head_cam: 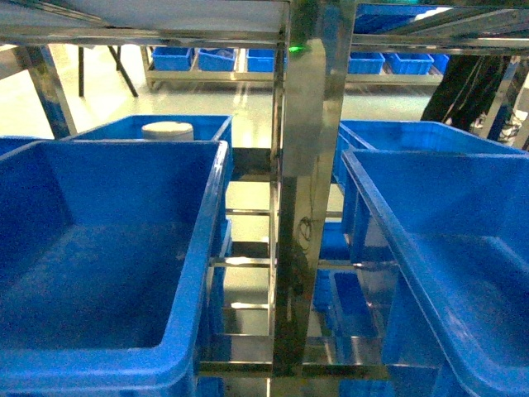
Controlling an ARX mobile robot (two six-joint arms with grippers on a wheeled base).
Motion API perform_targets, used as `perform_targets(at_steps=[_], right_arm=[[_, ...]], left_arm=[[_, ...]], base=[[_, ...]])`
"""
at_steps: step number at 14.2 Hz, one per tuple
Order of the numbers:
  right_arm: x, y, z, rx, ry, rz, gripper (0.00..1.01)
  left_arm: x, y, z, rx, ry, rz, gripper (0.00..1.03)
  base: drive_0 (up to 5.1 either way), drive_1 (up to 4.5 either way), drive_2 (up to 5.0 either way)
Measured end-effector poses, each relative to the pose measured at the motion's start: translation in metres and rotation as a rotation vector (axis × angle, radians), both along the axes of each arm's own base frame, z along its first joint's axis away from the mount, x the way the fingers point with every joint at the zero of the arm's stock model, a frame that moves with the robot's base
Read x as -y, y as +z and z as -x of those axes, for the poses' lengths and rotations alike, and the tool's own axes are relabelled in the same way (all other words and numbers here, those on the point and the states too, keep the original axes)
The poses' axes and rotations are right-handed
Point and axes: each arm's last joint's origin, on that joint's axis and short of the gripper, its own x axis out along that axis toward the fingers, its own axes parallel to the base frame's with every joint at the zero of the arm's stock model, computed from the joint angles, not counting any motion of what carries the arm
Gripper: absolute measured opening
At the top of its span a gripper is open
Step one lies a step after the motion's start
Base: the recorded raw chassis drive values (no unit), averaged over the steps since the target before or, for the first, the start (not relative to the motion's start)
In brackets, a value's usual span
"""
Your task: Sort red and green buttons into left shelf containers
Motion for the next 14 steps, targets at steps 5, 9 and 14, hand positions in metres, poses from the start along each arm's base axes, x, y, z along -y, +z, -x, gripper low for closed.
perform_targets(at_steps=[5,9,14], right_arm=[[0.003,0.0,-0.015,-0.019,-0.01,0.019,0.25],[0.01,0.003,-0.068,-0.113,0.0,0.05,0.25],[0.018,-0.053,-0.175,-0.559,0.035,0.003,0.25]], left_arm=[[0.0,-0.002,0.001,-0.008,-0.001,-0.002,0.24],[0.0,-0.002,0.001,-0.008,-0.002,-0.002,0.24],[0.0,-0.002,0.001,-0.008,-0.002,-0.002,0.24]], base=[[0.0,0.0,0.0],[0.0,0.0,0.0],[0.0,0.0,0.0]])
